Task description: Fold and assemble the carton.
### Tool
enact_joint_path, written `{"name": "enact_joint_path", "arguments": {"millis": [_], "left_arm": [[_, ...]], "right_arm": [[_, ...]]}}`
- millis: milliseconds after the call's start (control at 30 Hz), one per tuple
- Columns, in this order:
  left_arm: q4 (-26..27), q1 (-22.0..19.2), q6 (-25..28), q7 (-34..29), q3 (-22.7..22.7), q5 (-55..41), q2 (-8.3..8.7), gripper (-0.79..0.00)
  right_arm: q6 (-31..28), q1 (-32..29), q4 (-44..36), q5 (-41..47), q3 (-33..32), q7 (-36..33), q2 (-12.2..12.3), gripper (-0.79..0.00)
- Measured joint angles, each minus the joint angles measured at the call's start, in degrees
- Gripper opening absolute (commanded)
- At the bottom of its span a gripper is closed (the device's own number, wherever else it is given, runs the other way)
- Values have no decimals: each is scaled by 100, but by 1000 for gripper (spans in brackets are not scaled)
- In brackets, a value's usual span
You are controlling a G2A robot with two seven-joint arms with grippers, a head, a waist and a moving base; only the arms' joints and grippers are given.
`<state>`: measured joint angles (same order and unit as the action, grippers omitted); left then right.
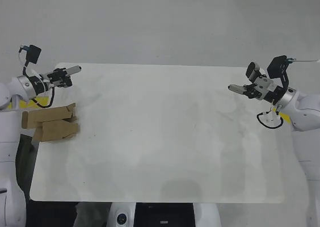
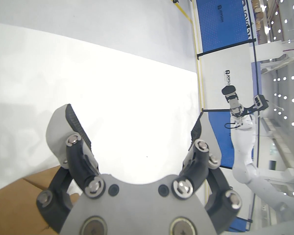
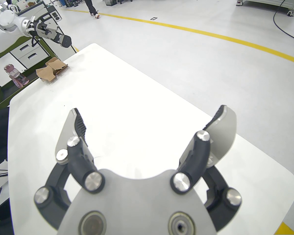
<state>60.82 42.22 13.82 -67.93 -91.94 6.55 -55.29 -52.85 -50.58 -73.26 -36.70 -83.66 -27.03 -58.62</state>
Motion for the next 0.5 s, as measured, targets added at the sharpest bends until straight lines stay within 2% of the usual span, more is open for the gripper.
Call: {"name": "enact_joint_path", "arguments": {"millis": [333,500], "left_arm": [[-783,-384,-58,-611,-182,-389,161,0],[-1259,-603,-18,-869,-196,-246,260,0]], "right_arm": [[0,0,0,0,0,0,0,0],[0,0,0,0,0,0,0,0]]}}
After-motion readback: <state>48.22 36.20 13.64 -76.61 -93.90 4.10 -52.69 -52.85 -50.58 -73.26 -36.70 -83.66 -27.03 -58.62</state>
